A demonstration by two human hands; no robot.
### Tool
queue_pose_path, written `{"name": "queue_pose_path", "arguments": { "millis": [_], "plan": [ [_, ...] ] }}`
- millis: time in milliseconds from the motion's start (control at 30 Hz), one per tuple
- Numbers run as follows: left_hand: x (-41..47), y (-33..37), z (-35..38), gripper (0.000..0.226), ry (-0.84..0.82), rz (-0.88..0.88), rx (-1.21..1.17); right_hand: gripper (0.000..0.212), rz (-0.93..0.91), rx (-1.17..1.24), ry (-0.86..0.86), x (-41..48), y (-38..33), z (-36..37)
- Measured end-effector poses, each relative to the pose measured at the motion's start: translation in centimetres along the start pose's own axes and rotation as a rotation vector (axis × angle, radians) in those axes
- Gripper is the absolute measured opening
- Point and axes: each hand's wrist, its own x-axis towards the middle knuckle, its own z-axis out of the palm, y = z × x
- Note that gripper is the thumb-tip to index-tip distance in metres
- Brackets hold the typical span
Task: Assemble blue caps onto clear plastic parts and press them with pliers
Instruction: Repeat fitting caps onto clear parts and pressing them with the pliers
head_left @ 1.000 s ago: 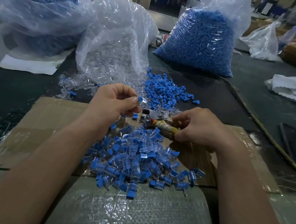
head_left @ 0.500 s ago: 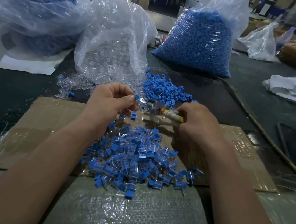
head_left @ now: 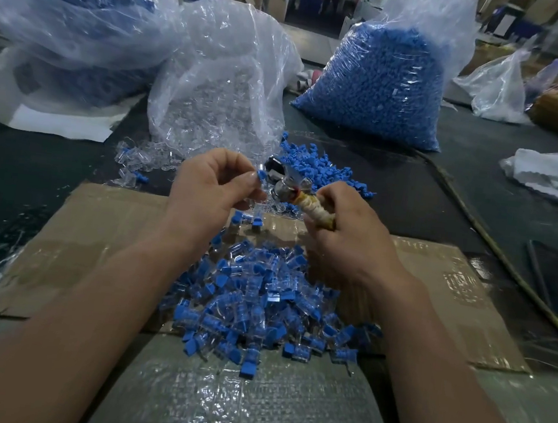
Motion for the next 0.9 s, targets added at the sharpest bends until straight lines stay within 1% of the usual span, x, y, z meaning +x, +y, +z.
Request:
{"name": "queue_pose_path", "arguments": {
  "millis": [233, 500, 667, 900],
  "plan": [
    [0.04, -0.32, 0.05, 0.023, -0.003, 0.031, 0.024, 0.015, -0.005, 0.038, -0.038, -0.13, -0.16, -0.08],
    [0.05, -0.51, 0.13, 0.027, 0.009, 0.082, 0.071, 0.011, -0.003, -0.005, -0.085, -0.15, -0.47, 0.13],
    [-0.02, -0.47, 0.10, 0.026, 0.015, 0.103, 0.106, 0.009, -0.018, -0.021, -0.069, -0.08, -0.80, 0.06],
    [-0.19, -0.23, 0.13, 0.026, 0.026, 0.115, 0.159, 0.014, 0.018, -0.024, -0.095, 0.10, -0.87, 0.31]
  ]
}}
